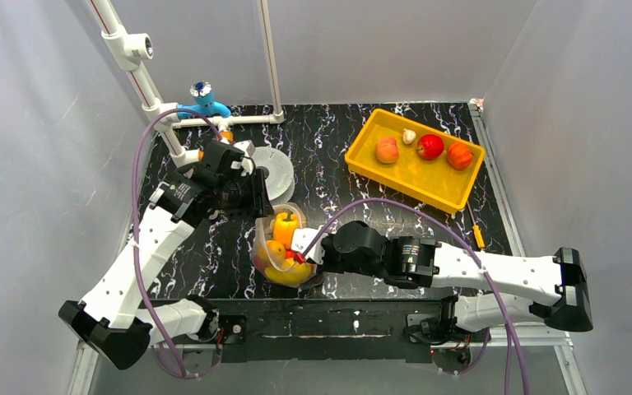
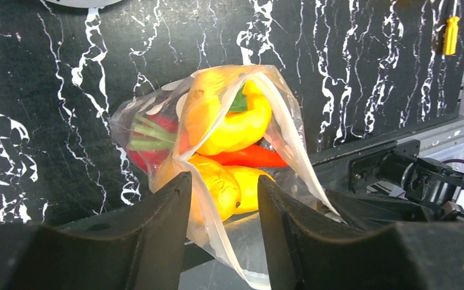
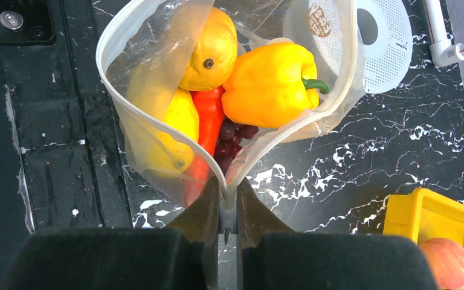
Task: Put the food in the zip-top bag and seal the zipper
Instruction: Adjust the zipper food storage bag at the center of the board.
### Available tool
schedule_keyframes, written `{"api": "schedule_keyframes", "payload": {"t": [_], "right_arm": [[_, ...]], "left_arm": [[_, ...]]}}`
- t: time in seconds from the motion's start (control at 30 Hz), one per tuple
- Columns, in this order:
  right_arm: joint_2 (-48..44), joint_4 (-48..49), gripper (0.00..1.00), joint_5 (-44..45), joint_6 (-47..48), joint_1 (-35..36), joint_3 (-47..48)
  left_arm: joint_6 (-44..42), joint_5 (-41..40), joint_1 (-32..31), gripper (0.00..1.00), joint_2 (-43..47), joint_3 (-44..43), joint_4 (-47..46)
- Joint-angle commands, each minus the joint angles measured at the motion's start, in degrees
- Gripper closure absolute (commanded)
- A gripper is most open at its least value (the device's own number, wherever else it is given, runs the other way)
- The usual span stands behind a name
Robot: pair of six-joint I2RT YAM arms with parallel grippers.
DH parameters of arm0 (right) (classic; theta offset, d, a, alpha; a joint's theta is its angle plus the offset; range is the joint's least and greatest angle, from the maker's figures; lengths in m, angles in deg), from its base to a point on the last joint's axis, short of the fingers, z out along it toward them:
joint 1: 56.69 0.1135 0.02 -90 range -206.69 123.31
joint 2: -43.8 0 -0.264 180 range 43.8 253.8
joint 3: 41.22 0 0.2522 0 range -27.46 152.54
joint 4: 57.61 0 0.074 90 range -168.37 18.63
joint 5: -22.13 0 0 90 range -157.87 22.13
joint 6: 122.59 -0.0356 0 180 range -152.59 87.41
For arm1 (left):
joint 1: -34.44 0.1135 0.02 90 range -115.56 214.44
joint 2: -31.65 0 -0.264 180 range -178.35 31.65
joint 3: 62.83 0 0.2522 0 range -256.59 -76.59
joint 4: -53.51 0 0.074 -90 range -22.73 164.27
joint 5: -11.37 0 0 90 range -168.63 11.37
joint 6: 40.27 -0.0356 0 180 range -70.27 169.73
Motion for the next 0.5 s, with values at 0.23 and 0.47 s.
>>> {"api": "schedule_keyframes", "payload": {"t": [0.23,0.47], "right_arm": [[0.54,1.97,0.99,3.0,-0.02,0.08,2.79],[-0.18,1.38,0.99,4.11,-0.5,0.07,2.46]], "left_arm": [[2.55,-3.73,-0.4,0.66,0.66,2.09,3.53],[1.56,-9.33,-0.45,0.93,-0.18,2.33,2.41]]}}
